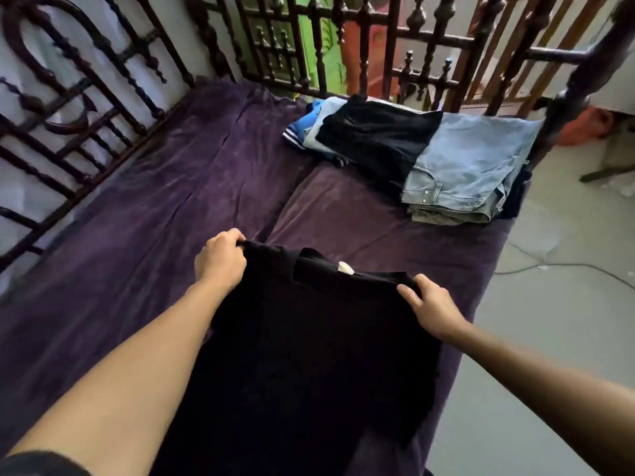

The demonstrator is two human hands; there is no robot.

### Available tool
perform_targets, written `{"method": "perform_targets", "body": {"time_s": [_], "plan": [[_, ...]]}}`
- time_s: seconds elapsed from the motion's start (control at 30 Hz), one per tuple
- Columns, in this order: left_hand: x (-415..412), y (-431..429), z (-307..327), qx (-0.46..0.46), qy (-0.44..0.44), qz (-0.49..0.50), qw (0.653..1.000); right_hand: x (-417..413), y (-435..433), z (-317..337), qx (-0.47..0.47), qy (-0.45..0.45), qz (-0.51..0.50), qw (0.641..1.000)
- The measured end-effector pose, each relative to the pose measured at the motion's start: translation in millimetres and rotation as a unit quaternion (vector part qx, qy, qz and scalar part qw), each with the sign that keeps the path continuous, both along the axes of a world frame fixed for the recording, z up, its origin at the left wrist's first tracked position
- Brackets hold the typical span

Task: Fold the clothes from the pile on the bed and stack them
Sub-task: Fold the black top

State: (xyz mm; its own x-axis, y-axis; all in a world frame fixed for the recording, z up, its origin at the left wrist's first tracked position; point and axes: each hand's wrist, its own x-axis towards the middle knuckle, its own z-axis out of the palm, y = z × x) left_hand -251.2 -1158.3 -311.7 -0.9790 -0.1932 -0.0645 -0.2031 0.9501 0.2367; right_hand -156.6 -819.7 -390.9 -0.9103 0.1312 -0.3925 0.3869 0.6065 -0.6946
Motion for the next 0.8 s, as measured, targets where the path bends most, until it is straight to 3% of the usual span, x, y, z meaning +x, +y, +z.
{"method": "perform_targets", "body": {"time_s": [0.2,0.33,0.43,0.53,0.8], "plan": [[-98,73,-76,0.06,-0.021,0.005,0.998,-93,62,-77,0.105,-0.063,-0.021,0.992],[-107,67,-111,0.088,-0.034,0.018,0.995,-121,74,-111,0.186,-0.121,0.003,0.975],[-69,27,-128,0.091,-0.061,0.061,0.992,-128,60,-116,0.252,-0.136,0.074,0.955],[-8,-20,-135,0.08,-0.106,0.127,0.983,-134,25,-106,0.304,-0.094,0.141,0.938],[132,-127,-163,0.074,-0.233,0.268,0.932,-146,-131,-96,0.271,0.021,0.352,0.896]]}}
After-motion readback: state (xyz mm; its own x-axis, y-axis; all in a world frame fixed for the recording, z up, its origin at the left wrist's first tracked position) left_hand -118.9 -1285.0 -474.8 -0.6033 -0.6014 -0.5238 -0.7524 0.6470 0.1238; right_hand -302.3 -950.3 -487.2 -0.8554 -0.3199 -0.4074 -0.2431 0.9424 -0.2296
